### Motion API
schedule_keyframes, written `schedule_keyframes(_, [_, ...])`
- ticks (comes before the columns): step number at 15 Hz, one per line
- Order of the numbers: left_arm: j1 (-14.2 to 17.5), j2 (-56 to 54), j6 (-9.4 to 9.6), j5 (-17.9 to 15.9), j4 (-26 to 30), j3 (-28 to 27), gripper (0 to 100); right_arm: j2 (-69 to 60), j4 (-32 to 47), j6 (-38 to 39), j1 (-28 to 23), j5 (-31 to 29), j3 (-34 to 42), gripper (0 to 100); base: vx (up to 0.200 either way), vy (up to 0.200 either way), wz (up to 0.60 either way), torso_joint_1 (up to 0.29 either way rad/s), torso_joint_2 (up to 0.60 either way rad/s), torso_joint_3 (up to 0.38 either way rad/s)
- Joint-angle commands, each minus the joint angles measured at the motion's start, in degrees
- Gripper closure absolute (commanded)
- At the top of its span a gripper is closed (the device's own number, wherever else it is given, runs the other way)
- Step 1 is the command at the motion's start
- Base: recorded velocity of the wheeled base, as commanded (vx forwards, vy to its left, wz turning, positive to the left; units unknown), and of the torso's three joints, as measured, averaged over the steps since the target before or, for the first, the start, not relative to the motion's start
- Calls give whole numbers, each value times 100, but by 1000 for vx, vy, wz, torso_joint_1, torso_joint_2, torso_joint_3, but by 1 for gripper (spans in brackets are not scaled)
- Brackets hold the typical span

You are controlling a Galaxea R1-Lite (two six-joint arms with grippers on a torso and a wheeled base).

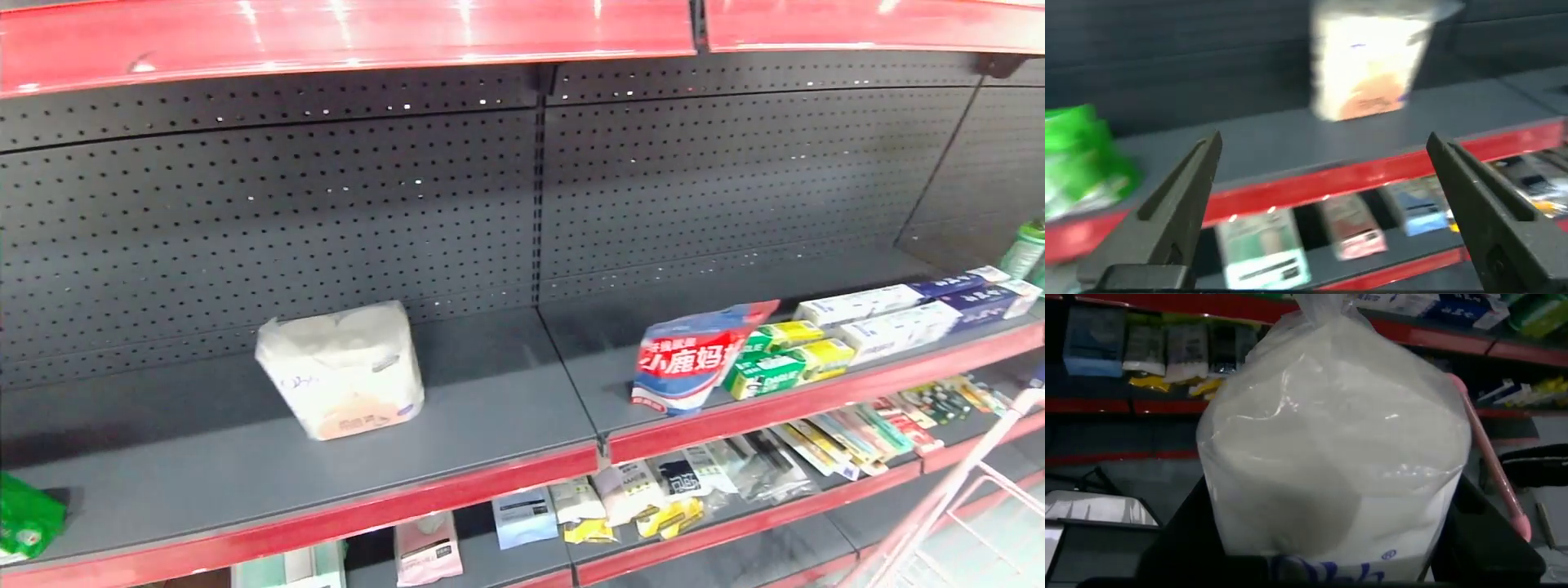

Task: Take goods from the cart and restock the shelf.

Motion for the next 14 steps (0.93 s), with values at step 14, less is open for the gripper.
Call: schedule_keyframes(14, [-26, 139, 17, -7, 5, 0, 0, -1556, -800, 43, -107, -346, 1019, 100, 0, 0, 129, 2, 1, 0])
